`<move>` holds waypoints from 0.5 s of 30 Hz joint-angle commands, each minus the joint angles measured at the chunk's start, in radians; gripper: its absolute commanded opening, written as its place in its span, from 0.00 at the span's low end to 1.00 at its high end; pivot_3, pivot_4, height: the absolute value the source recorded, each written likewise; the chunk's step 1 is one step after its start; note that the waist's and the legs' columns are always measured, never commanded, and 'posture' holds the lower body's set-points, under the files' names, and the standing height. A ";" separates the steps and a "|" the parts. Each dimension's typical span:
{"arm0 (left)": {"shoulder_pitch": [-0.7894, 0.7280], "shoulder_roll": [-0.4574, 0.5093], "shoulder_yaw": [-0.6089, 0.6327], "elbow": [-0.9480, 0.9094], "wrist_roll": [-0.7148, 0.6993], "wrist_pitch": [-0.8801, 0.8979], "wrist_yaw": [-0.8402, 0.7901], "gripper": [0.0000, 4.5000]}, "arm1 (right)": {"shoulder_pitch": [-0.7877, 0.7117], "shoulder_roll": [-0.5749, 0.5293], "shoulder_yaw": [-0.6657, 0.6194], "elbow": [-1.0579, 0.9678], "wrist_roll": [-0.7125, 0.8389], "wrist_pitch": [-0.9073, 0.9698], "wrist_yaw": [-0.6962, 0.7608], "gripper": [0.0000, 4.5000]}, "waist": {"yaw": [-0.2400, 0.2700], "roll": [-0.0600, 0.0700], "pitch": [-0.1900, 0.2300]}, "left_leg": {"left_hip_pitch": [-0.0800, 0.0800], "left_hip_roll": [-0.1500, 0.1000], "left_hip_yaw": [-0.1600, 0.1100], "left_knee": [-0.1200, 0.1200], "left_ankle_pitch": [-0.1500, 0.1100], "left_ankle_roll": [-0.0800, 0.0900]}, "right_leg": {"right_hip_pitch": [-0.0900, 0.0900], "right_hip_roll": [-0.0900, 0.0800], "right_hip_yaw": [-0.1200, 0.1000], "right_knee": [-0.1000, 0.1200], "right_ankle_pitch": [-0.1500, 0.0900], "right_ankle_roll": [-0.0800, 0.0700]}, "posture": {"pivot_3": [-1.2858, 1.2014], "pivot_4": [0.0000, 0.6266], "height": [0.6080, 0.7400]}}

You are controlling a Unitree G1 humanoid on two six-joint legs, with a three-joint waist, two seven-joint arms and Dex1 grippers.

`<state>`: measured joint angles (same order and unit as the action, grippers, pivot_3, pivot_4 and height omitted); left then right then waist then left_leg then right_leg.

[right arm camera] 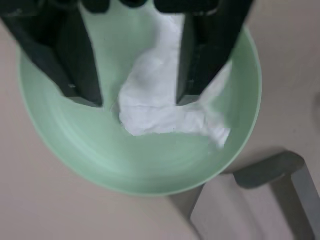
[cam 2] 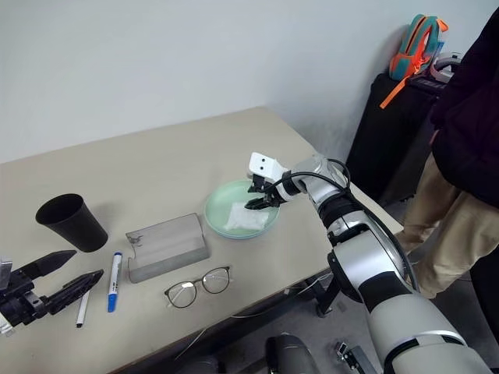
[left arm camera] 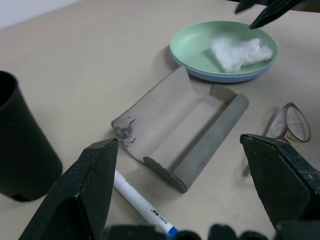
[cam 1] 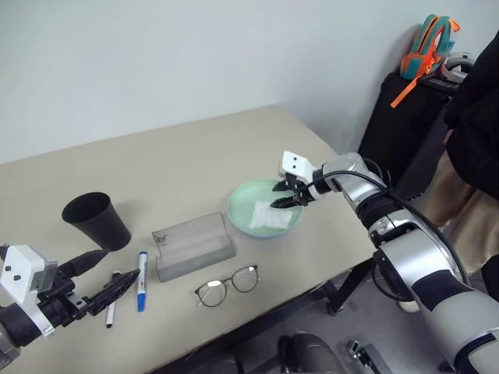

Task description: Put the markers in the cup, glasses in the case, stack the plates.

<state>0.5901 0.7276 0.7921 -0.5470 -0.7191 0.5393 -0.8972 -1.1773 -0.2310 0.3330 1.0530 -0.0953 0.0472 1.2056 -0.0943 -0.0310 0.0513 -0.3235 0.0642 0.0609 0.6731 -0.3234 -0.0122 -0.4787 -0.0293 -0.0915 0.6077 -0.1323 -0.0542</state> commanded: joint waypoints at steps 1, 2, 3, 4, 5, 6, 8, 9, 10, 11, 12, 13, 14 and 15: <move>-0.023 0.032 -0.028 -0.060 0.000 0.007 0.004 0.92 | -0.025 -0.034 -0.046 -0.114 0.078 0.055 0.177 0.72 | 0.001 0.001 0.000 | 0.000 0.000 0.000 0.000 0.000 0.000 | 0.000 0.000 0.000 0.000 0.000 0.000 | 0.52 0.00 0.99; -0.034 0.044 -0.049 -0.067 -0.001 0.013 0.002 0.92 | -0.014 -0.054 -0.053 -0.176 0.114 0.086 0.263 0.72 | 0.003 0.001 0.000 | 0.000 0.000 0.000 0.000 0.000 0.000 | 0.000 0.000 0.000 0.000 0.000 0.000 | 0.52 0.00 0.99; -0.042 0.056 -0.068 -0.072 0.002 0.015 -0.004 0.92 | -0.002 -0.072 -0.057 -0.230 0.144 0.116 0.330 0.72 | 0.004 0.001 0.001 | 0.000 -0.001 -0.001 0.000 0.000 0.000 | 0.000 0.000 0.000 0.000 0.000 0.000 | 0.52 0.00 0.99; -0.048 0.065 -0.083 -0.073 0.005 0.015 -0.010 0.92 | 0.009 -0.087 -0.056 -0.278 0.168 0.143 0.377 0.72 | 0.008 0.001 0.001 | 0.000 -0.001 -0.001 0.000 0.000 0.000 | 0.000 0.000 0.000 0.000 0.000 0.000 | 0.52 0.00 0.99; -0.052 0.071 -0.092 -0.073 0.008 0.014 -0.015 0.92 | 0.018 -0.098 -0.053 -0.313 0.184 0.165 0.399 0.72 | 0.010 0.001 0.000 | -0.001 -0.001 -0.001 0.000 0.000 0.000 | 0.000 0.000 0.001 0.000 0.000 0.000 | 0.52 0.00 0.99; -0.068 0.086 -0.114 -0.067 0.007 0.017 -0.023 0.92 | 0.038 -0.136 -0.015 -0.382 0.247 0.195 0.407 0.72 | 0.012 0.001 0.000 | 0.000 -0.001 -0.001 0.000 0.000 0.000 | 0.000 0.000 0.001 0.000 0.000 0.000 | 0.52 0.00 0.99; -0.136 0.133 -0.191 -0.045 0.014 0.022 -0.044 0.92 | 0.076 -0.221 0.071 -0.531 0.376 0.260 0.409 0.72 | 0.022 0.001 0.000 | 0.000 -0.001 -0.002 0.000 0.000 0.000 | 0.001 0.000 0.000 0.000 0.000 0.000 | 0.52 0.00 0.99; -0.173 0.154 -0.226 -0.034 0.013 0.028 -0.051 0.92 | 0.089 -0.254 0.103 -0.584 0.426 0.285 0.409 0.72 | 0.026 0.001 0.001 | 0.000 -0.001 -0.003 0.000 0.000 0.000 | 0.002 0.000 -0.001 0.000 0.000 0.000 | 0.52 0.00 0.99; -0.203 0.170 -0.256 -0.024 0.015 0.032 -0.060 0.92 | 0.095 -0.276 0.125 -0.617 0.458 0.303 0.409 0.72 | 0.028 0.002 0.001 | 0.001 -0.002 -0.005 0.001 0.000 0.000 | 0.002 -0.001 -0.001 -0.001 0.000 -0.001 | 0.52 0.00 0.99; -0.235 0.185 -0.288 -0.011 0.020 0.035 -0.069 0.92 | 0.098 -0.294 0.142 -0.642 0.486 0.315 0.409 0.72 | 0.026 0.003 0.001 | 0.001 -0.003 -0.005 0.002 0.000 0.000 | 0.002 0.000 -0.001 0.000 -0.001 -0.001 | 0.52 0.00 0.99; -0.272 0.200 -0.326 0.007 0.026 0.039 -0.078 0.92 | 0.099 -0.312 0.159 -0.667 0.521 0.330 0.409 0.72 | 0.025 0.003 0.001 | 0.000 -0.003 -0.005 0.002 0.000 0.000 | 0.002 0.000 -0.001 0.000 -0.001 -0.001 | 0.52 0.00 0.99; -0.308 0.212 -0.364 0.025 0.028 0.048 -0.086 0.92 | 0.099 -0.328 0.171 -0.689 0.555 0.345 0.409 0.72 | 0.023 0.004 0.002 | 0.000 -0.002 -0.004 0.003 0.000 0.000 | 0.003 0.000 -0.001 0.000 -0.001 -0.001 | 0.52 0.00 0.99; -0.348 0.221 -0.408 0.044 0.032 0.059 -0.092 0.92 | 0.098 -0.343 0.184 -0.709 0.585 0.357 0.409 0.72 | 0.022 0.004 0.002 | 0.000 -0.002 -0.004 0.003 0.000 0.000 | 0.003 0.000 -0.001 0.000 0.000 0.000 | 0.52 0.00 0.99; -0.378 0.227 -0.445 0.061 0.041 0.065 -0.097 0.92 | 0.097 -0.355 0.195 -0.722 0.607 0.362 0.409 0.72 | 0.022 0.004 0.002 | 0.001 -0.002 -0.004 0.003 0.000 0.000 | 0.003 0.000 -0.001 0.000 0.000 0.000 | 0.52 0.00 0.99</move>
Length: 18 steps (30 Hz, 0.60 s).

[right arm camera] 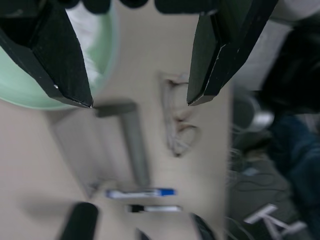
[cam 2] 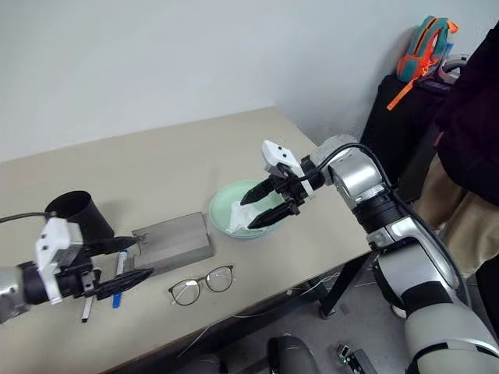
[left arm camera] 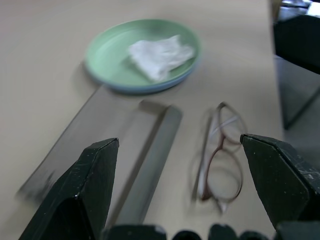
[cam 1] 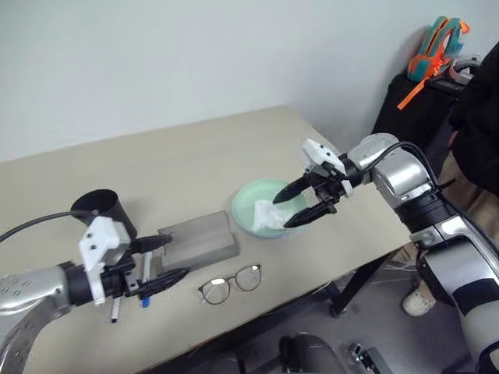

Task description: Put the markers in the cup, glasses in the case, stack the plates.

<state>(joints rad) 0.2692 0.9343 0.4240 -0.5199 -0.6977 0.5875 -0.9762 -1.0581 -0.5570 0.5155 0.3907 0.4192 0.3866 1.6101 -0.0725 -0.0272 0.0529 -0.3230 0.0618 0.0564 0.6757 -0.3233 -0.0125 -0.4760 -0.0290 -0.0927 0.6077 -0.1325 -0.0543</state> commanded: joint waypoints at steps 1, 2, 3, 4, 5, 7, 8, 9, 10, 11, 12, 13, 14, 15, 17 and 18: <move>-0.088 0.027 -0.120 0.054 0.042 0.010 -0.028 0.92 | -0.022 -0.042 0.028 -0.073 0.109 0.022 0.004 0.72 | -0.001 0.000 0.000 | 0.000 0.000 -0.001 0.000 0.000 0.000 | 0.000 0.000 0.000 0.000 0.000 0.000 | 0.52 0.00 0.99; -0.116 0.030 -0.157 0.073 0.061 0.005 -0.038 0.92 | -0.022 -0.053 0.043 -0.081 0.120 0.017 0.004 0.72 | 0.000 0.000 0.000 | 0.000 0.000 -0.001 0.000 0.000 0.000 | 0.000 0.001 0.000 0.000 0.000 0.000 | 0.52 0.00 0.99; -0.147 0.031 -0.193 0.094 0.075 0.003 -0.047 0.92 | -0.023 -0.060 0.056 -0.082 0.121 0.007 0.004 0.72 | 0.001 0.001 0.000 | 0.000 0.000 -0.003 0.000 0.000 0.000 | 0.000 0.003 0.000 0.000 0.000 0.000 | 0.52 0.00 0.99; -0.173 0.031 -0.223 0.112 0.087 0.001 -0.057 0.92 | -0.024 -0.064 0.066 -0.079 0.118 -0.003 0.004 0.72 | 0.001 0.000 0.000 | 0.000 0.000 -0.005 0.000 0.000 0.000 | 0.001 0.004 0.001 0.000 0.000 0.000 | 0.52 0.00 0.99; -0.197 0.032 -0.251 0.127 0.102 -0.002 -0.067 0.92 | -0.026 -0.064 0.074 -0.072 0.111 -0.014 0.004 0.72 | 0.001 0.000 0.000 | 0.000 0.000 -0.007 0.001 0.000 0.000 | 0.001 0.006 0.001 0.000 0.000 0.000 | 0.52 0.00 0.99; -0.245 0.031 -0.305 0.158 0.129 -0.009 -0.090 0.92 | -0.032 -0.062 0.086 -0.057 0.104 -0.031 0.004 0.72 | 0.002 0.000 0.000 | -0.001 0.001 -0.011 0.001 0.000 0.000 | 0.001 0.010 0.002 0.000 0.000 0.000 | 0.52 0.00 0.99; -0.272 0.029 -0.334 0.176 0.144 -0.012 -0.103 0.92 | -0.035 -0.058 0.087 -0.047 0.101 -0.036 0.004 0.72 | 0.002 0.000 0.000 | -0.001 0.001 -0.012 0.001 0.000 0.000 | 0.001 0.011 0.003 0.000 0.000 0.000 | 0.52 0.00 0.99; -0.293 0.026 -0.359 0.192 0.157 -0.016 -0.116 0.92 | -0.038 -0.052 0.085 -0.038 0.095 -0.044 0.004 0.72 | 0.002 0.000 0.000 | -0.001 0.001 -0.013 0.001 0.000 0.000 | 0.001 0.012 0.003 0.000 0.000 0.000 | 0.52 0.00 0.99; -0.314 0.020 -0.380 0.207 0.165 -0.017 -0.126 0.92 | -0.040 -0.049 0.085 -0.032 0.093 -0.048 0.004 0.72 | 0.002 0.000 0.000 | -0.001 0.001 -0.014 0.000 0.000 0.000 | 0.001 0.013 0.003 0.000 0.000 0.000 | 0.52 0.00 0.99; -0.332 0.014 -0.399 0.220 0.172 -0.017 -0.135 0.92 | -0.041 -0.046 0.086 -0.028 0.092 -0.049 0.004 0.72 | 0.002 0.000 0.000 | -0.001 0.001 -0.014 0.000 0.000 0.000 | 0.001 0.013 0.003 0.001 0.000 0.000 | 0.52 0.00 0.99; -0.345 0.010 -0.413 0.229 0.179 -0.020 -0.142 0.92 | -0.042 -0.045 0.086 -0.026 0.092 -0.050 0.004 0.72 | 0.002 0.000 0.000 | -0.001 0.001 -0.015 0.001 0.000 0.000 | 0.001 0.013 0.003 0.001 0.000 0.000 | 0.52 0.00 0.99; -0.357 0.006 -0.429 0.238 0.187 -0.024 -0.151 0.92 | -0.042 -0.041 0.086 -0.022 0.089 -0.052 0.004 0.72 | 0.002 0.000 0.000 | -0.001 0.001 -0.015 0.001 0.000 0.000 | 0.001 0.013 0.003 0.001 0.000 0.000 | 0.52 0.00 0.99; -0.369 0.001 -0.450 0.248 0.198 -0.027 -0.159 0.92 | -0.040 -0.037 0.086 -0.019 0.084 -0.055 0.004 0.72 | 0.001 0.000 0.000 | -0.001 0.001 -0.014 0.001 0.000 0.000 | 0.001 0.013 0.004 0.001 0.000 0.000 | 0.52 0.00 0.99; -0.378 -0.003 -0.464 0.256 0.205 -0.030 -0.165 0.92 | -0.039 -0.034 0.086 -0.016 0.080 -0.058 0.004 0.72 | 0.001 0.000 0.000 | -0.001 0.001 -0.014 0.001 0.000 0.000 | 0.001 0.013 0.004 0.001 0.000 0.000 | 0.52 0.00 0.99; -0.392 -0.008 -0.485 0.264 0.216 -0.035 -0.178 0.92 | -0.038 -0.030 0.087 -0.012 0.077 -0.061 0.004 0.72 | 0.002 0.000 0.000 | -0.001 0.001 -0.014 0.001 0.000 0.000 | 0.001 0.013 0.005 0.001 0.000 0.000 | 0.52 0.00 0.99; -0.401 -0.011 -0.499 0.270 0.224 -0.037 -0.185 0.92 | -0.038 -0.030 0.088 -0.012 0.075 -0.063 0.004 0.72 | 0.002 0.000 0.000 | -0.001 0.001 -0.014 0.001 0.000 0.000 | 0.001 0.013 0.005 0.001 0.000 0.000 | 0.52 0.00 0.99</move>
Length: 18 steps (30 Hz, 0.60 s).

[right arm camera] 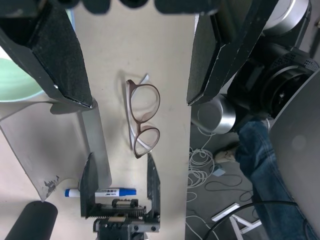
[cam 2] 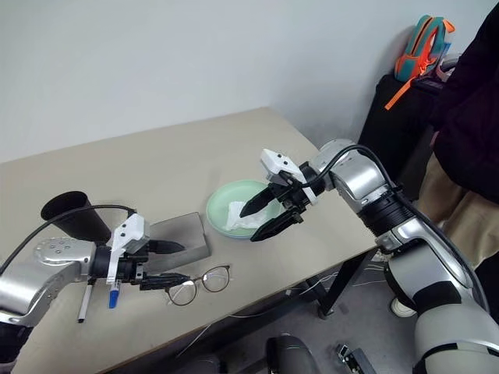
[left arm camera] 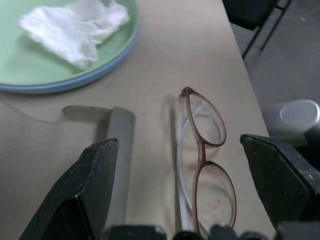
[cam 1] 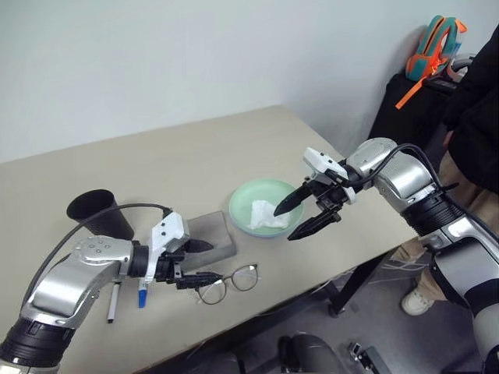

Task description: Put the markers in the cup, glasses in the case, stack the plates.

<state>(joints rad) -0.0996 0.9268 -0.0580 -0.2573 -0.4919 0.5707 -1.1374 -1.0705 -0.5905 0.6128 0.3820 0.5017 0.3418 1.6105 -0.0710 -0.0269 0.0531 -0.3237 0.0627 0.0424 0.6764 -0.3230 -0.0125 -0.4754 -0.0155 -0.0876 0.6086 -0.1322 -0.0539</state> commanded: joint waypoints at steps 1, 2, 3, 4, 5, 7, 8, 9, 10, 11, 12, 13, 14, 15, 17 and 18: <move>-0.038 -0.006 -0.027 0.013 0.025 -0.022 -0.029 0.92 | -0.025 0.004 -0.009 -0.003 -0.008 -0.019 0.004 0.72 | 0.001 0.000 0.000 | 0.000 0.000 0.000 0.000 0.000 0.000 | 0.000 0.000 0.000 0.000 0.000 0.000 | 0.52 0.00 0.99; -0.043 -0.008 -0.036 0.018 0.030 -0.024 -0.036 0.92 | -0.025 0.005 -0.010 -0.003 -0.010 -0.019 0.004 0.72 | 0.001 0.000 0.000 | 0.000 0.000 0.000 0.000 0.000 0.000 | 0.000 0.000 0.000 0.000 0.000 0.000 | 0.52 0.00 0.99; -0.052 -0.013 -0.046 0.024 0.034 -0.025 -0.039 0.92 | -0.025 0.008 -0.011 0.001 -0.017 -0.023 0.004 0.72 | 0.001 0.000 0.000 | 0.000 0.000 0.000 0.000 0.000 0.000 | 0.000 0.000 0.001 0.000 0.000 0.000 | 0.52 0.00 0.99; -0.061 -0.019 -0.056 0.032 0.040 -0.028 -0.043 0.92 | -0.025 0.011 -0.012 0.006 -0.023 -0.026 0.004 0.72 | 0.001 0.000 0.000 | 0.000 0.000 0.000 0.000 0.000 0.000 | 0.000 0.000 0.001 0.000 0.000 0.000 | 0.52 0.00 0.99; -0.068 -0.025 -0.069 0.040 0.049 -0.031 -0.047 0.92 | -0.025 0.014 -0.014 0.011 -0.028 -0.029 0.004 0.72 | 0.002 0.000 0.000 | 0.000 0.000 0.000 0.000 0.000 0.000 | 0.000 0.000 0.001 0.000 0.000 0.000 | 0.52 0.00 0.99; -0.078 -0.043 -0.087 0.053 0.065 -0.040 -0.050 0.92 | -0.025 0.022 -0.019 0.020 -0.038 -0.034 0.004 0.72 | 0.002 0.000 0.000 | 0.000 -0.001 0.000 0.000 0.000 0.000 | 0.000 0.001 0.003 0.000 0.000 0.000 | 0.52 0.00 0.99; -0.083 -0.053 -0.093 0.057 0.067 -0.037 -0.048 0.92 | -0.025 0.025 -0.021 0.023 -0.042 -0.036 0.004 0.72 | 0.002 0.000 0.000 | 0.000 -0.001 0.000 0.001 0.000 0.000 | 0.000 0.001 0.004 0.000 0.000 0.000 | 0.52 0.00 0.99; -0.086 -0.060 -0.098 0.059 0.070 -0.037 -0.048 0.88 | -0.025 0.027 -0.022 0.025 -0.045 -0.038 0.004 0.72 | 0.002 0.000 0.000 | 0.000 -0.002 0.000 0.001 0.000 0.000 | 0.000 0.001 0.005 0.001 0.000 0.000 | 0.52 0.00 0.99; -0.087 -0.067 -0.103 0.062 0.076 -0.039 -0.047 0.84 | -0.025 0.029 -0.024 0.027 -0.047 -0.039 0.004 0.72 | 0.002 0.000 0.000 | 0.000 -0.002 0.000 0.001 0.000 0.000 | 0.000 0.001 0.006 0.001 0.000 0.000 | 0.52 0.00 0.99; -0.087 -0.074 -0.110 0.065 0.082 -0.042 -0.046 0.80 | -0.024 0.030 -0.026 0.028 -0.049 -0.039 0.004 0.72 | 0.001 0.000 0.000 | 0.000 -0.002 0.000 0.001 0.000 0.000 | 0.000 0.001 0.006 0.001 0.000 0.000 | 0.52 0.00 0.99; -0.086 -0.079 -0.116 0.067 0.088 -0.045 -0.047 0.73 | -0.024 0.032 -0.028 0.028 -0.052 -0.040 0.004 0.72 | 0.001 0.000 0.000 | 0.000 -0.002 0.000 0.001 0.000 0.000 | 0.000 0.001 0.007 0.001 0.000 0.000 | 0.52 0.00 0.99; -0.085 -0.084 -0.121 0.068 0.093 -0.047 -0.047 0.64 | -0.023 0.033 -0.030 0.029 -0.054 -0.040 0.004 0.72 | 0.001 0.000 0.000 | 0.000 -0.003 0.001 0.001 0.000 0.000 | 0.000 0.001 0.008 0.001 0.000 0.000 | 0.52 0.00 0.99; -0.083 -0.088 -0.127 0.068 0.097 -0.047 -0.048 0.57 | -0.023 0.035 -0.032 0.030 -0.058 -0.041 0.004 0.72 | 0.001 0.000 0.000 | 0.000 -0.003 0.001 0.001 0.000 0.000 | 0.000 0.002 0.009 0.001 0.000 0.000 | 0.52 0.00 0.99; -0.082 -0.091 -0.134 0.067 0.100 -0.047 -0.051 0.50 | -0.022 0.037 -0.034 0.031 -0.062 -0.041 0.004 0.72 | 0.001 0.000 0.000 | 0.000 -0.003 0.001 0.001 0.000 0.000 | 0.000 0.002 0.010 0.001 0.000 0.000 | 0.52 0.00 0.99; -0.079 -0.094 -0.143 0.065 0.105 -0.044 -0.054 0.34 | -0.020 0.040 -0.038 0.033 -0.068 -0.042 0.004 0.72 | 0.001 0.000 0.000 | 0.000 -0.004 0.001 0.001 0.000 0.000 | 0.000 0.002 0.012 0.001 0.000 0.000 | 0.52 0.00 0.99; -0.079 -0.095 -0.145 0.064 0.107 -0.045 -0.054 0.27 | -0.019 0.042 -0.041 0.034 -0.071 -0.042 0.004 0.72 | 0.001 0.000 0.000 | 0.000 -0.005 0.001 0.001 0.000 0.000 | 0.000 0.003 0.014 0.001 0.000 0.000 | 0.52 0.00 0.99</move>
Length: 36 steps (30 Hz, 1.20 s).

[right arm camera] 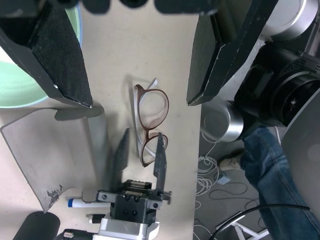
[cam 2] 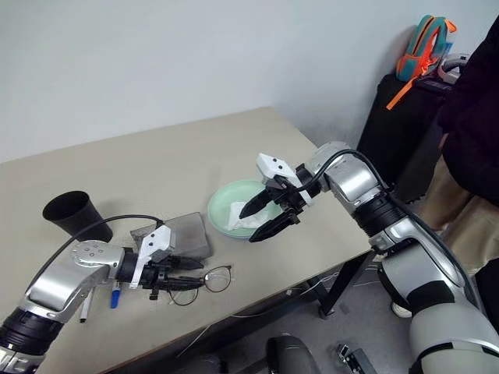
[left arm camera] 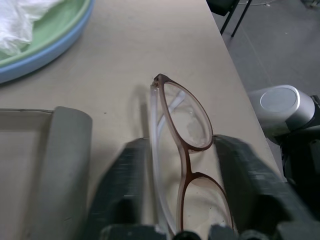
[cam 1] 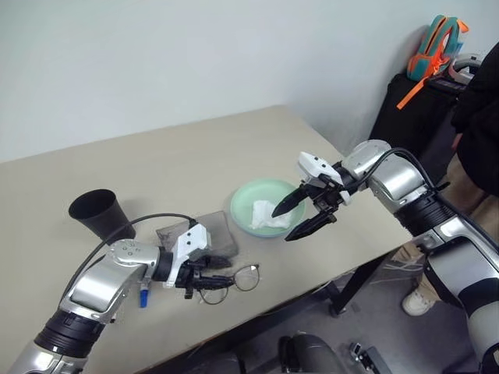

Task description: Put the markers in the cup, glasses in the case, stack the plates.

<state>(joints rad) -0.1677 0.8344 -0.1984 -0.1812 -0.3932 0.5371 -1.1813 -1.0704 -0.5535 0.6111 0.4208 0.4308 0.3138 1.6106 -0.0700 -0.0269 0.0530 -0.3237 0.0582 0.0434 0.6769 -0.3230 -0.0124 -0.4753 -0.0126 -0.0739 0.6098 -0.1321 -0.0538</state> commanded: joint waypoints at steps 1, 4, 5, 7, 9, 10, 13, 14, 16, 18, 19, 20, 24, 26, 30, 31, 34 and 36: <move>-0.011 -0.003 -0.008 -0.014 0.010 -0.010 -0.013 0.20 | -0.018 0.007 -0.041 -0.005 -0.004 -0.014 0.004 0.72 | 0.000 0.000 0.000 | 0.000 -0.001 0.000 0.000 0.000 0.000 | 0.000 0.001 0.001 0.000 0.000 0.000 | 0.52 0.00 0.99; -0.011 0.001 -0.016 -0.018 0.011 -0.005 -0.021 0.01 | -0.013 0.009 -0.045 -0.011 -0.008 -0.012 0.004 0.72 | 0.000 0.000 0.000 | 0.000 -0.002 0.000 0.000 0.000 0.000 | 0.000 0.002 0.005 0.001 0.000 0.000 | 0.52 0.00 0.99; -0.010 0.003 -0.017 -0.020 0.012 -0.004 -0.024 0.01 | -0.011 0.009 -0.046 -0.013 -0.008 -0.010 0.004 0.72 | 0.000 0.000 0.000 | 0.000 -0.002 0.000 0.000 0.000 0.000 | 0.001 0.002 0.006 0.001 0.000 0.000 | 0.52 0.00 0.99; -0.009 0.006 -0.017 -0.022 0.015 -0.004 -0.029 0.01 | -0.009 0.010 -0.049 -0.016 -0.011 -0.009 0.004 0.72 | 0.000 0.000 0.000 | 0.000 -0.004 -0.001 0.000 0.000 0.000 | 0.001 0.002 0.007 0.001 0.000 0.000 | 0.52 0.00 0.99; -0.011 0.008 -0.015 -0.018 0.017 -0.005 -0.032 0.01 | -0.007 0.014 -0.052 -0.013 -0.019 -0.011 0.004 0.72 | -0.001 0.000 0.000 | 0.000 -0.005 -0.001 0.000 0.000 0.000 | 0.001 0.002 0.008 0.001 0.000 0.000 | 0.52 0.00 0.99; -0.012 0.008 -0.015 -0.017 0.018 -0.006 -0.032 0.01 | -0.007 0.017 -0.054 -0.011 -0.023 -0.012 0.004 0.72 | -0.001 0.000 0.000 | 0.000 -0.005 -0.001 0.000 0.000 0.000 | 0.001 0.002 0.009 0.001 0.000 0.000 | 0.52 0.00 0.99; -0.018 0.008 -0.010 -0.016 0.016 -0.003 -0.036 0.01 | -0.005 0.021 -0.059 -0.009 -0.032 -0.012 0.004 0.72 | -0.001 0.000 0.000 | 0.000 -0.005 -0.001 0.000 0.000 0.000 | 0.001 0.002 0.009 0.001 0.000 0.000 | 0.52 0.00 0.99; -0.021 0.007 -0.005 -0.016 0.012 -0.001 -0.037 0.01 | -0.004 0.022 -0.061 -0.010 -0.033 -0.012 0.004 0.72 | 0.000 0.000 0.000 | 0.000 -0.005 -0.001 0.000 0.000 0.001 | 0.001 0.002 0.009 0.001 0.000 0.000 | 0.52 0.00 0.99; -0.033 0.005 0.012 -0.013 -0.004 0.006 -0.041 0.01 | -0.003 0.022 -0.062 -0.013 -0.035 -0.011 0.004 0.72 | 0.000 0.000 0.000 | 0.000 -0.006 -0.001 0.000 0.000 0.001 | 0.001 0.002 0.009 0.001 0.000 0.000 | 0.52 0.00 0.99; -0.052 0.004 0.036 -0.005 -0.028 0.021 -0.044 0.01 | -0.002 0.024 -0.062 -0.013 -0.039 -0.010 0.004 0.72 | 0.000 0.000 0.000 | 0.000 -0.006 -0.001 0.000 0.000 0.001 | 0.001 0.002 0.010 0.002 0.000 0.000 | 0.52 0.00 0.99; -0.061 0.004 0.047 -0.002 -0.038 0.027 -0.047 0.01 | -0.002 0.024 -0.062 -0.014 -0.040 -0.011 0.004 0.72 | 0.000 0.000 0.000 | 0.000 -0.007 -0.002 0.001 0.001 0.001 | 0.001 0.002 0.011 0.002 0.000 0.000 | 0.52 0.00 0.99; -0.079 0.008 0.068 0.005 -0.059 0.041 -0.053 0.01 | -0.002 0.023 -0.061 -0.015 -0.038 -0.010 0.004 0.72 | 0.000 0.000 0.000 | 0.000 -0.007 -0.002 0.001 0.001 0.001 | 0.001 0.002 0.011 0.002 0.000 0.000 | 0.52 0.00 0.99; -0.151 0.035 0.136 0.058 -0.107 0.077 -0.092 0.01 | -0.003 0.019 -0.050 -0.022 -0.029 -0.009 0.004 0.72 | 0.000 0.000 0.000 | -0.001 -0.008 -0.003 0.002 0.001 0.002 | 0.001 0.005 0.016 0.002 0.000 0.000 | 0.52 0.00 0.99; -0.183 0.057 0.150 0.110 -0.100 0.065 -0.118 0.01 | -0.005 0.019 -0.047 -0.022 -0.027 -0.009 0.004 0.72 | -0.001 0.000 0.000 | 0.000 -0.008 -0.003 0.002 0.001 0.002 | 0.002 0.010 0.024 0.002 0.000 0.000 | 0.52 0.00 0.99; -0.253 0.094 0.139 0.245 -0.048 -0.004 -0.170 0.01 | -0.008 0.020 -0.041 -0.022 -0.024 -0.010 0.004 0.72 | -0.001 0.000 0.000 | 0.001 -0.010 -0.004 0.001 0.001 0.002 | 0.003 0.016 0.035 0.002 0.000 0.000 | 0.52 0.00 0.99; -0.273 0.096 0.134 0.279 -0.035 -0.025 -0.180 0.01 | -0.009 0.021 -0.041 -0.021 -0.025 -0.011 0.004 0.72 | -0.001 0.000 0.000 | 0.001 -0.010 -0.004 0.001 0.001 0.002 | 0.003 0.016 0.035 0.002 0.000 0.000 | 0.52 0.00 0.99; -0.335 0.072 0.123 0.384 0.021 -0.118 -0.181 0.01 | -0.009 0.023 -0.041 -0.023 -0.025 -0.010 0.004 0.72 | -0.001 -0.001 0.000 | 0.000 -0.011 -0.004 0.001 0.001 0.002 | 0.003 0.016 0.037 0.002 0.000 0.000 | 0.52 0.00 0.99; -0.363 0.046 0.114 0.439 0.052 -0.170 -0.175 0.01 | -0.007 0.022 -0.042 -0.029 -0.023 -0.007 0.004 0.72 | 0.001 -0.001 -0.001 | 0.000 -0.013 -0.005 0.002 0.001 0.002 | 0.004 0.015 0.039 0.003 0.000 0.000 | 0.52 0.00 0.99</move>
<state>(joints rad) -0.4974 0.8938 -0.0877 0.2286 -0.3680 0.4294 -1.3568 -1.0573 -0.5284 0.5840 0.4179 0.3919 0.3091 1.6106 -0.0692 -0.0276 0.0525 -0.3239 0.0445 0.0387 0.6786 -0.3218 -0.0098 -0.4711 0.0027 -0.0337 0.6124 -0.1321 -0.0537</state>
